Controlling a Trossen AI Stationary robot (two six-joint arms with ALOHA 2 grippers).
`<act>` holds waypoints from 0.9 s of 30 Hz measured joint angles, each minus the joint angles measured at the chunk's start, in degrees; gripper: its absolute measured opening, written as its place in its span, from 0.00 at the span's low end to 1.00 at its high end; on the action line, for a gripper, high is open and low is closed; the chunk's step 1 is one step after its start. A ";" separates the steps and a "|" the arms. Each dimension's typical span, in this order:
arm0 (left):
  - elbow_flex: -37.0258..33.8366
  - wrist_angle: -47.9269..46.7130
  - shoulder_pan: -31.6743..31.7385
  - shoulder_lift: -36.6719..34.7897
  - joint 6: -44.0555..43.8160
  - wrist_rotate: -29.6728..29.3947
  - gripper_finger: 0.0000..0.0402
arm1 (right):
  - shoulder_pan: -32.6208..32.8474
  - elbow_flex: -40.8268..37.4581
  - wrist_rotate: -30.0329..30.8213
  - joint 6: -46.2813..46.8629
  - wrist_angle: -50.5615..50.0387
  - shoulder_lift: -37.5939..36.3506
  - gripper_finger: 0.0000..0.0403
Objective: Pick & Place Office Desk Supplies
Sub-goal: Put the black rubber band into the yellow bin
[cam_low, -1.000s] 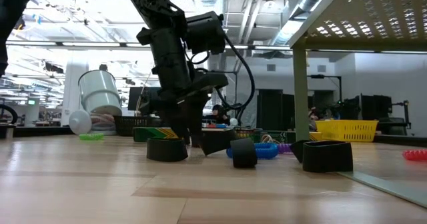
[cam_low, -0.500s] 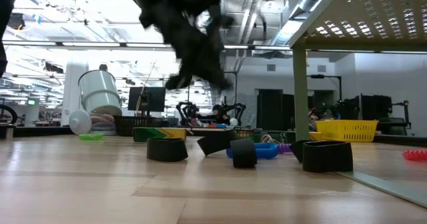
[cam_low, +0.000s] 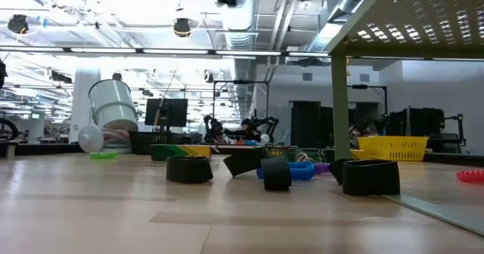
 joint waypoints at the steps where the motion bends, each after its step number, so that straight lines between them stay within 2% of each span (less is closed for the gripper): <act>1: 0.19 4.01 0.63 0.18 -2.89 -0.64 0.00 | 1.30 0.02 2.12 -3.94 0.55 0.09 0.29; 6: 0.26 15.35 1.84 1.10 -13.04 -1.24 0.00 | 7.91 -0.02 19.34 -26.17 4.55 0.33 0.40; 10: 0.18 15.91 1.52 1.26 -17.26 -3.86 0.00 | 11.38 0.00 29.12 -38.48 6.58 0.28 0.46; 17: 0.19 16.66 1.36 1.26 -21.36 -8.62 0.00 | 11.01 0.08 31.83 -47.86 7.11 3.38 0.48; 21: 0.19 16.58 1.35 1.26 -21.80 -9.39 0.00 | 10.20 -0.02 32.33 -52.53 8.64 6.31 0.48; 27: 0.41 16.61 0.82 1.26 -21.81 -9.53 0.00 | 8.29 -0.02 37.29 -59.96 13.13 10.35 0.47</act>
